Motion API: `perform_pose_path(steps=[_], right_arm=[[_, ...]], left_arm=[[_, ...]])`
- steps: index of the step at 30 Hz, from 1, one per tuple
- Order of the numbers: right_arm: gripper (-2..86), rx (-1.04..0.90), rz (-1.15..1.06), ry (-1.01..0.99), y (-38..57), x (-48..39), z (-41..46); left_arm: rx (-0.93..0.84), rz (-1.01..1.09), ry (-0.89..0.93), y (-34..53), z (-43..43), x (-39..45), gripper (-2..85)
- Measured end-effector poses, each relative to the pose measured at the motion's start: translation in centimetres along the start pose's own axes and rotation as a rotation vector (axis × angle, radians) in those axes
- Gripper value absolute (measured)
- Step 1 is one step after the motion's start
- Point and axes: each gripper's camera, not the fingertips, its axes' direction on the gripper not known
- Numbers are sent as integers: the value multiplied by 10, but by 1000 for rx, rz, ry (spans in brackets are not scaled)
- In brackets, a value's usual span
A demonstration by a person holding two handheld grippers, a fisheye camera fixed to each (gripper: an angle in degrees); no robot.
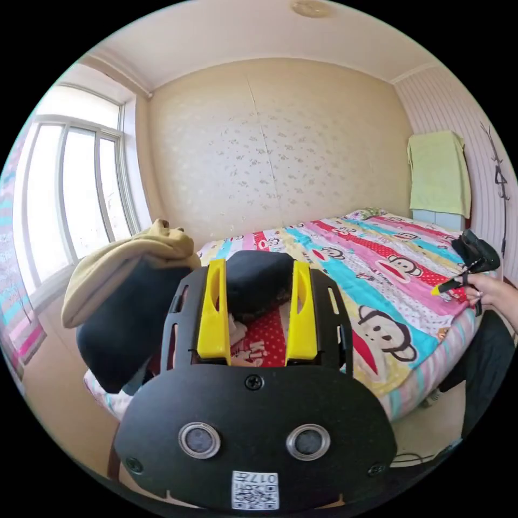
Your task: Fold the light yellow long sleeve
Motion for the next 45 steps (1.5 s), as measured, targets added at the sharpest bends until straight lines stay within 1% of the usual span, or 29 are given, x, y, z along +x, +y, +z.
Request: perform_pose_path(steps=[1, 2, 5, 7, 9, 10, 12, 13, 14, 16, 17, 18, 20, 21, 23, 25, 27, 29, 30, 31, 33, 35, 36, 37, 38, 39, 40, 41, 45], right_arm=[[5, -41, 9, 69, -6, -1, 17], [5, 27, -46, 120, -4, -6, 24], [4, -17, 14, 30, -5, 12, 38], [4, -24, -5, 12, -3, 19, 48], [4, -52, 1, -4, -5, 27, 60], [3, -58, -1, 0, -5, 28, 63], [3, -69, -13, 17, -4, 32, 74], [3, -72, -15, 18, -4, 33, 77], [3, -74, -18, 15, -3, 36, 81], [3, -73, -18, -1, -1, 43, 87], [3, -73, -19, -15, 1, 48, 91], [3, -73, -21, -28, 3, 52, 94], [3, -73, -27, -32, 5, 57, 99], [3, -72, -34, -24, 7, 58, 102], [3, -67, -43, -13, 11, 61, 106], [3, -53, -47, -12, 16, 64, 109], [3, -17, -45, -21, 25, 71, 112], [3, 17, -44, -24, 33, 76, 114], [3, 39, -45, -21, 38, 78, 116], [3, 48, -46, -18, 40, 78, 116], [3, 79, -55, -3, 49, 81, 118], [2, 99, -62, 2, 55, 84, 119], [2, 111, -62, -3, 58, 87, 120], [2, 116, -61, -9, 60, 89, 120], [2, 128, -58, -24, 63, 94, 120], [2, 141, -52, -43, 67, 99, 119], [2, 148, -49, -52, 69, 101, 119], [2, 162, -45, -71, 73, 106, 118], [2, 214, -54, -86, 88, 114, 115]], left_arm=[[-11, 14, -1, -4, 22, 7, 168], [-59, 6, 9, -7, 46, 12, 170], [-180, -34, -39, -14, 88, 21, 184], [-159, -83, -77, -21, 88, 23, 184], [-89, -117, -33, -30, 66, 30, 175], [-22, -83, 3, -36, 42, 41, 167], [112, 39, -43, -40, -7, 61, 158], [188, 105, -125, -40, -44, 69, 154], [244, 118, -226, -38, -79, 70, 144], [287, 85, -378, -34, -125, 57, 136], [275, 69, -452, -32, -146, 43, 136], [251, 70, -479, -32, -154, 35, 137], [66, 134, -558, -35, -162, 1, 153], [10, 161, -572, -35, -160, -7, 155], [-211, 256, -555, -36, -144, -39, 158], [-265, 212, -550, -43, -144, -61, 149], [-207, 133, -509, -56, -159, -80, 107], [-241, 17, -434, -84, -175, -108, 64], [-260, -21, -410, -92, -177, -117, 61], [-284, -102, -346, -107, -181, -137, 56], [-256, -232, -211, -126, -190, -170, 48], [-155, -519, 141, -147, -204, -227, 37], [-95, -599, 242, -150, -209, -240, 34], [28, -722, 410, -155, -219, -257, 30], [142, -753, 552, -165, -227, -263, 28], [190, -737, 609, -173, -231, -262, 29], [236, -662, 704, -192, -236, -254, 30], [192, -557, 789, -212, -232, -237, 35], [76, -385, 1022, -236, -213, -156, 43]])
